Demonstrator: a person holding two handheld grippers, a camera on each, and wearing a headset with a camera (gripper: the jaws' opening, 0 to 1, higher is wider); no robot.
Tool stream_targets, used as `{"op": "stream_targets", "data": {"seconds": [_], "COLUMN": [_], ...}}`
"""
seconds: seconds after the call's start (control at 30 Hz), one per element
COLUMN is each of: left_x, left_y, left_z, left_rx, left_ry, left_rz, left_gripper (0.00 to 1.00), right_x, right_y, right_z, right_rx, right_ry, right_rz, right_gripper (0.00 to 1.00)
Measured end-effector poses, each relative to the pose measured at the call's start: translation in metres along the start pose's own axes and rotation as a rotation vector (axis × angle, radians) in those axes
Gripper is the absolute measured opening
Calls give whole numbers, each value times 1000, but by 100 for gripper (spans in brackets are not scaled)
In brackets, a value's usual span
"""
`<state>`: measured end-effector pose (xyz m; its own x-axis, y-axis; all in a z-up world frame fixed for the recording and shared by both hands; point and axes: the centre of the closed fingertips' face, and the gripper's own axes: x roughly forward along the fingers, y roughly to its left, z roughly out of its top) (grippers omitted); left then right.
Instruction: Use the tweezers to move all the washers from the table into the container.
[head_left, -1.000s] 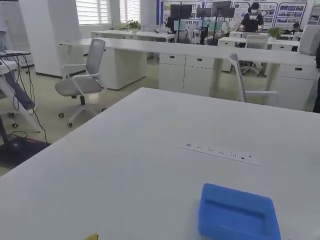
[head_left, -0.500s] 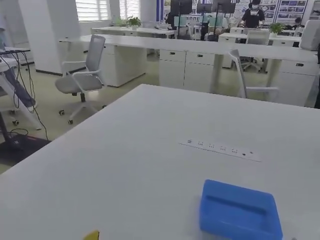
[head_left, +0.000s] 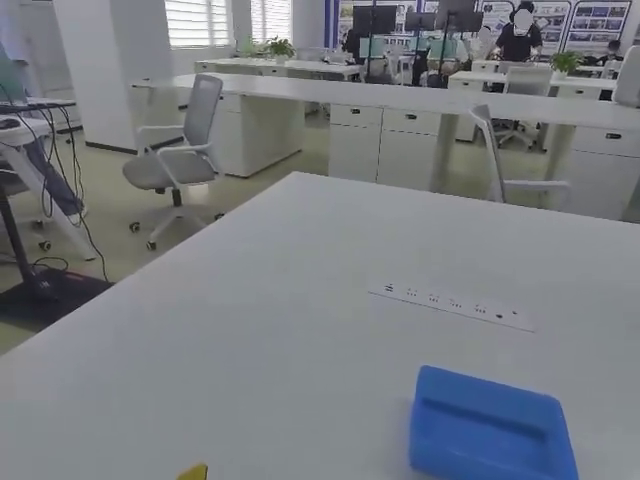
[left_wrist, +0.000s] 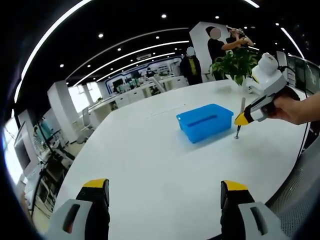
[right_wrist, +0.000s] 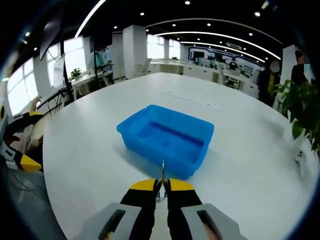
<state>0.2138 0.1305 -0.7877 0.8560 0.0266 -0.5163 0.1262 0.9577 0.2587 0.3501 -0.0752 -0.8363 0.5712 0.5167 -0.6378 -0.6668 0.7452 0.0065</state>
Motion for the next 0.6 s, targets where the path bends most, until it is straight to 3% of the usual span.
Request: {"op": "stream_targets", "data": {"seconds": [0.6], "left_x": [0], "left_y": [1], "left_z": [1], "left_rx": [-1], "left_ry": [-5], "left_rz": [2], "left_gripper": [94], "right_x": [3], "right_y": [-2], "right_z": [1], "right_rx": [51], "right_ry": [17], "right_rz": [21], "right_gripper": [2]}}
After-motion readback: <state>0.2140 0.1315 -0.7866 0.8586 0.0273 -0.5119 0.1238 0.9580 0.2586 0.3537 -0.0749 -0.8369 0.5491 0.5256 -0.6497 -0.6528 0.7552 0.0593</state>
